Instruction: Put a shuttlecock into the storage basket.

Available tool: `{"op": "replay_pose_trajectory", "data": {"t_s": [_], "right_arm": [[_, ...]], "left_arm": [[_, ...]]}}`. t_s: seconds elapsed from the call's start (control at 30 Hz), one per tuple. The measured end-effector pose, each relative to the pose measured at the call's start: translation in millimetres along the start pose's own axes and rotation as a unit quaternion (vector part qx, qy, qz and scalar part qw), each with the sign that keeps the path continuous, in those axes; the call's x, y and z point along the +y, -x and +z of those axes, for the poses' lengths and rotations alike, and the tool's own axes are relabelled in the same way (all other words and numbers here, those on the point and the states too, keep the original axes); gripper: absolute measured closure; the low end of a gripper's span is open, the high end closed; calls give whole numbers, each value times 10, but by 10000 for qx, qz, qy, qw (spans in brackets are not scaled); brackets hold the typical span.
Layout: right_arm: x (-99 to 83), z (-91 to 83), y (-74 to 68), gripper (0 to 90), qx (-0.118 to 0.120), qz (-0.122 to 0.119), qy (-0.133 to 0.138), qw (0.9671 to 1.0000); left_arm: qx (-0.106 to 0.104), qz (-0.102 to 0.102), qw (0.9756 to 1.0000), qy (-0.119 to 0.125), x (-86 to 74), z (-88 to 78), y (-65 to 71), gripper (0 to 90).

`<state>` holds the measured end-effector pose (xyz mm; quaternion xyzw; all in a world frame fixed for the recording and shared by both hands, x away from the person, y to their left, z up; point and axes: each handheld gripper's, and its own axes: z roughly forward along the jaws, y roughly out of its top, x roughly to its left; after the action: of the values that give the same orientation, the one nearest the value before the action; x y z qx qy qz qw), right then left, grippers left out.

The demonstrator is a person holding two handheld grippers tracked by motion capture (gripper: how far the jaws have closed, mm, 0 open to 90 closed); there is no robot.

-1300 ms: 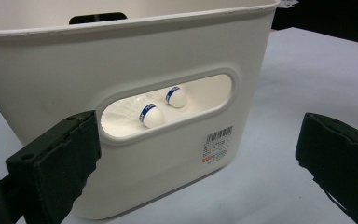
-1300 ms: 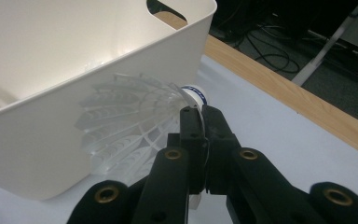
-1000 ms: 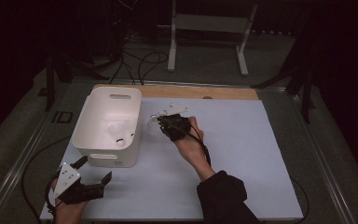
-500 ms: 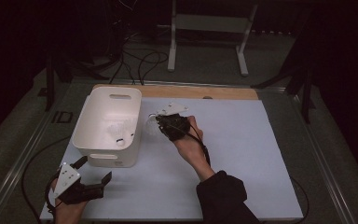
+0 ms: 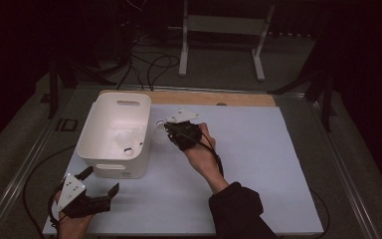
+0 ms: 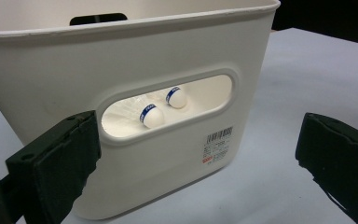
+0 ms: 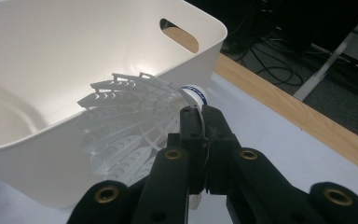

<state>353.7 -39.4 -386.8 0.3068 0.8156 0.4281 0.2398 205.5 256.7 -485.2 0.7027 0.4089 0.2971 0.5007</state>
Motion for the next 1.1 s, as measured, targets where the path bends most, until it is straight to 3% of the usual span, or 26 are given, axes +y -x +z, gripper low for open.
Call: {"op": "replay_pose_trajectory", "data": {"t_s": [0.4, 1.1], "right_arm": [[25, -22, -12, 881, 37, 53, 54, 10000], [113, -81, -63, 881, 74, -65, 203, 9997]], "left_arm": [[0, 2, 10000, 0, 0, 0, -1, 8], [-1, -2, 10000, 3, 0, 1, 1, 8]]}}
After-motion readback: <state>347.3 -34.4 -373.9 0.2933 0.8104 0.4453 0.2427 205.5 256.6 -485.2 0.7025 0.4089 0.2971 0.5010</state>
